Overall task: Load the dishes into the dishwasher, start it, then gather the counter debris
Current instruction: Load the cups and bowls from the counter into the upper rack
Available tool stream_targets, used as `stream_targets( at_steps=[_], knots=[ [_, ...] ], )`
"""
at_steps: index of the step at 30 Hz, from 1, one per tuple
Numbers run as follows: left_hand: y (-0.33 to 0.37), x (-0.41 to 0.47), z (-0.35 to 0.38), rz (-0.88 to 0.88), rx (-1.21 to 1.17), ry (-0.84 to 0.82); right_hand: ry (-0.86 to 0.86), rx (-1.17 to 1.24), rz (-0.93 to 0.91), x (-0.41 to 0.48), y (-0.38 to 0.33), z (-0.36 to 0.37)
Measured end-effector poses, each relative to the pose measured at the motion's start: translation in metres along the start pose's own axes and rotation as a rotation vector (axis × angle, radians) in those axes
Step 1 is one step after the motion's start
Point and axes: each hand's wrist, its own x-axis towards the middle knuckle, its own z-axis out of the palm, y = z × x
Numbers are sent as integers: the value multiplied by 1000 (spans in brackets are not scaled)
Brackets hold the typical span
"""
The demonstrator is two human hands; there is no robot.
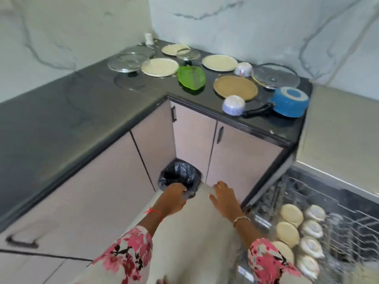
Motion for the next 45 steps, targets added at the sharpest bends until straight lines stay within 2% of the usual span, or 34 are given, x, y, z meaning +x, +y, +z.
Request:
stream_targets(
  at_steps=[4,6,10,16,26,34,40,45],
  knots=[
    [-59,15,-69,-10,43,64,-10,83,-67,50,-72,-36],
    [-79,31,-105,-61,-28,8,43,90,-94,82,-96,-51],
    [-107,73,-167,13,42,180,117,122,-139,151,-129,-81],
    [-145,147,-236,-16,10,336,231,132,-209,254,-145,-120],
    [-196,279,-331,-48,-21,551,239,258,-292,440,-150,-196],
    [-247,390,-428,-114,-65,579,180,167,-275,587,-147,-245],
    [-311,479,-495,-160,-109,509,157,208,-177,696,-147,-274],
    [-356,538,-534,-185,-120,426,217,255,-171,783,-156,-295]
  ],
)
